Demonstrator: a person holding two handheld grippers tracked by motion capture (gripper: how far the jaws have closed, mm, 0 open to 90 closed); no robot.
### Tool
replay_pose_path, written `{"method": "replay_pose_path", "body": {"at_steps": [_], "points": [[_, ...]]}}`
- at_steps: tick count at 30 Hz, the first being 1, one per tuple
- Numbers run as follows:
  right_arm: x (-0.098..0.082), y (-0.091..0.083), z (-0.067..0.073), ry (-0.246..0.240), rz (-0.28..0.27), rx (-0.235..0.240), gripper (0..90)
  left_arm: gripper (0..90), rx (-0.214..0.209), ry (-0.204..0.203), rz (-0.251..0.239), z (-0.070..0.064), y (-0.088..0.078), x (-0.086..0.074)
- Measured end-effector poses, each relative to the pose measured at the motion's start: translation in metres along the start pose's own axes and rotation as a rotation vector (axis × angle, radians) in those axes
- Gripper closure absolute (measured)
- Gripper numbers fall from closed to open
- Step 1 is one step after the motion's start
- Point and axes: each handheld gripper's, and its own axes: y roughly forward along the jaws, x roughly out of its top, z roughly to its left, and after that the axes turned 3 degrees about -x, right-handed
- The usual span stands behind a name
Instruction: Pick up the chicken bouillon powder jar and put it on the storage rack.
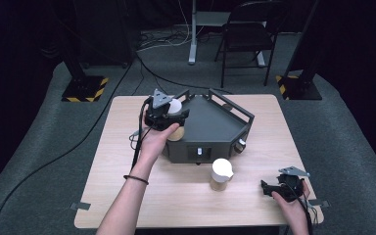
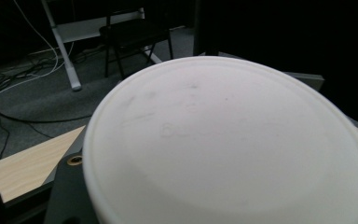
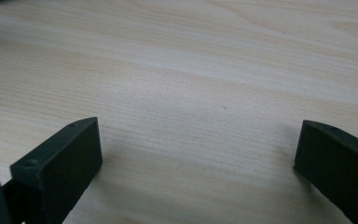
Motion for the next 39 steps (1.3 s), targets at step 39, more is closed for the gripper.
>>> {"method": "replay_pose_path", "body": {"at_steps": [39], "points": [[0.0, 0.001, -0.001, -0.004, -0.001, 0.003, 0.0, 12.1, 0.026, -0.044, 0.025, 0.001, 0.016, -0.004]]}}
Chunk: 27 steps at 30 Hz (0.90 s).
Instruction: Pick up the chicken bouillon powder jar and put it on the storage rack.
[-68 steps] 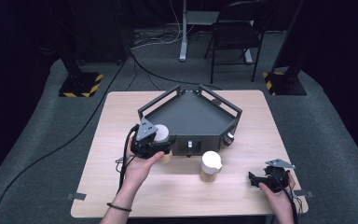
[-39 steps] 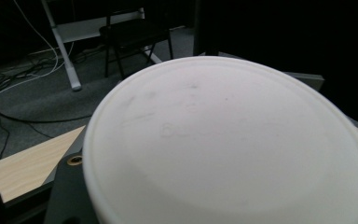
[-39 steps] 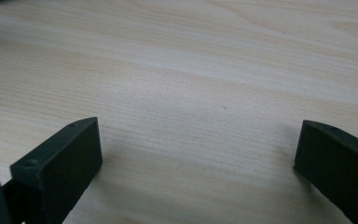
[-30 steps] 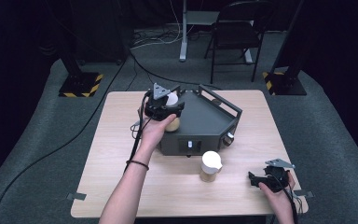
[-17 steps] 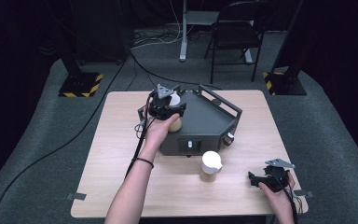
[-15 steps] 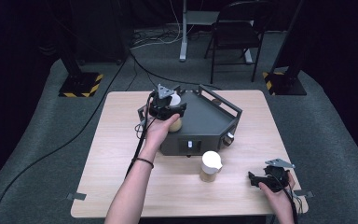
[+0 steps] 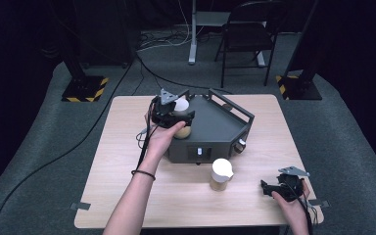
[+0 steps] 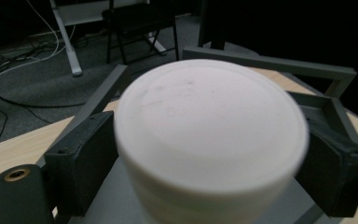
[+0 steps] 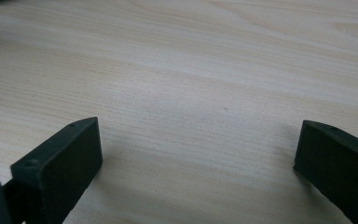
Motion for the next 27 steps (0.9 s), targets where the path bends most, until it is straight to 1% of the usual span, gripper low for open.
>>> {"method": "replay_pose_path", "body": {"at_steps": [3, 5, 7, 9, 12, 13, 17, 19, 21, 23, 26, 27], "points": [[0.0, 0.0, 0.0, 0.0, 0.0, 0.0, 0.0, 9.8, -0.006, 0.014, -0.011, 0.001, -0.015, -0.004], [0.0, 0.0, 0.0, 0.0, 0.0, 0.0, 0.0, 9.2, -0.006, 0.021, -0.007, 0.002, -0.024, -0.006], [0.0, 0.0, 0.0, 0.0, 0.0, 0.0, 0.0, 8.4, -0.004, 0.022, -0.002, 0.003, -0.031, -0.009], [0.0, 0.0, 0.0, 0.0, 0.0, 0.0, 0.0, 7.8, -0.002, 0.013, -0.004, 0.004, -0.039, -0.012], [0.0, 0.0, 0.0, 0.0, 0.0, 0.0, 0.0, 6.4, 0.008, 0.024, -0.007, 0.003, -0.05, -0.019], [0.0, 0.0, 0.0, 0.0, 0.0, 0.0, 0.0, 6.5, 0.008, 0.019, -0.004, 0.004, -0.053, -0.021], [0.0, 0.0, 0.0, 0.0, 0.0, 0.0, 0.0, 6.0, 0.002, 0.01, 0.003, 0.008, -0.064, -0.034], [0.0, 0.0, 0.0, 0.001, 0.0, 0.0, 0.0, 5.3, -0.004, 0.007, -0.001, 0.01, -0.07, -0.041], [0.0, 0.0, 0.0, 0.0, -0.001, 0.001, 0.0, 5.0, 0.003, 0.011, -0.004, 0.011, -0.077, -0.049], [0.0, 0.0, -0.001, -0.002, -0.001, 0.003, 0.0, 4.7, -0.001, 0.0, -0.015, 0.013, -0.084, -0.058], [0.0, 0.0, -0.001, -0.002, -0.001, 0.003, 0.0, 3.8, 0.007, 0.01, -0.018, 0.012, -0.093, -0.071], [0.0, 0.0, -0.001, -0.001, -0.001, 0.003, 0.0, 3.7, 0.007, 0.014, -0.013, 0.012, -0.095, -0.075]]}}
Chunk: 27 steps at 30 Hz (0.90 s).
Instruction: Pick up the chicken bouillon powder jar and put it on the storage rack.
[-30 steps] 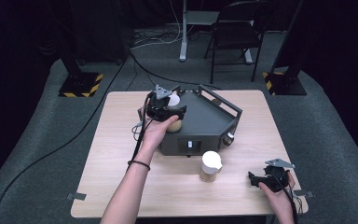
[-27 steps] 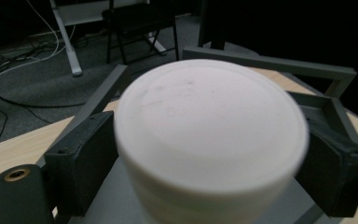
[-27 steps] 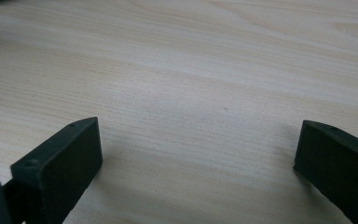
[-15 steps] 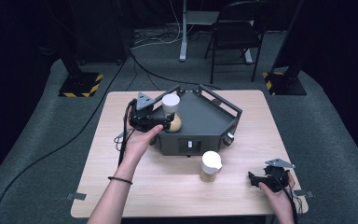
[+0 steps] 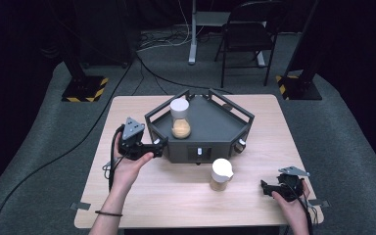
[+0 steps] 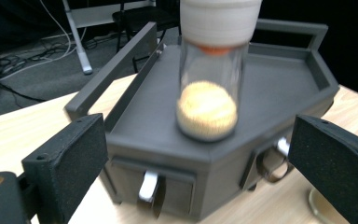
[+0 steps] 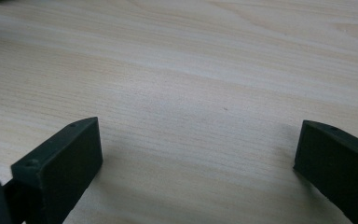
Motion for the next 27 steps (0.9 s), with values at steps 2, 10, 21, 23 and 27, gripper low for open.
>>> {"method": "replay_pose_path", "body": {"at_steps": [2, 10, 21, 23, 27], "points": [[0.0, 0.0, 0.0, 0.0, 0.0, 0.0, 0.0, 3.5, 0.0, 0.005, 0.012, 0.0, -0.004, -0.007], [0.0, 0.0, 0.0, 0.0, 0.0, 0.0, 0.0, 3.2, -0.015, 0.001, 0.002, 0.003, -0.017, -0.044], [0.0, 0.0, 0.0, 0.0, 0.0, 0.0, 0.0, 3.1, 0.041, -0.037, -0.022, 0.001, -0.023, -0.091], [0.0, 0.0, 0.0, 0.0, 0.0, 0.0, 0.0, 3.6, 0.042, -0.06, -0.005, 0.004, -0.023, -0.096], [0.0, 0.0, 0.0, 0.0, 0.0, 0.0, 0.0, 3.1, 0.059, -0.073, 0.01, 0.007, -0.022, -0.107]]}}
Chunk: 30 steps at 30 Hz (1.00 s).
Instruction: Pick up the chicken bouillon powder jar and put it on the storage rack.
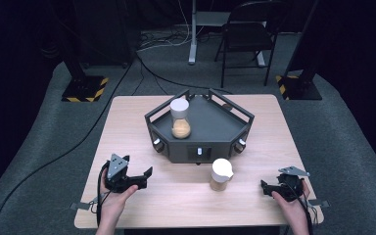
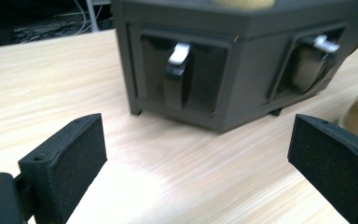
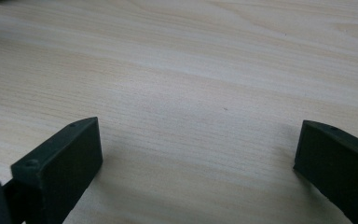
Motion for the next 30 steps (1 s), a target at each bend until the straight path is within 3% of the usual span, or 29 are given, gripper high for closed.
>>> {"method": "replay_pose_path", "body": {"at_steps": [6, 9, 13, 22, 30], "points": [[0.0, 0.0, 0.0, 0.0, 0.0, 0.0, 0.0, 3.1, 0.004, -0.031, 0.048, 0.01, 0.006, -0.016], [0.0, 0.0, 0.0, 0.0, 0.0, 0.0, 0.0, 3.3, 0.033, -0.023, 0.085, 0.011, 0.014, -0.022], [0.0, 0.0, 0.0, 0.0, 0.0, 0.0, 0.0, 3.4, 0.037, -0.033, 0.121, 0.017, 0.021, -0.026], [0.0, 0.0, 0.0, 0.0, 0.0, 0.0, 0.0, 3.6, 0.041, -0.048, 0.2, 0.026, 0.034, -0.025], [0.0, 0.0, 0.0, 0.0, 0.0, 0.0, 0.0, 3.6, 0.046, -0.098, 0.261, 0.033, 0.042, -0.02]]}}
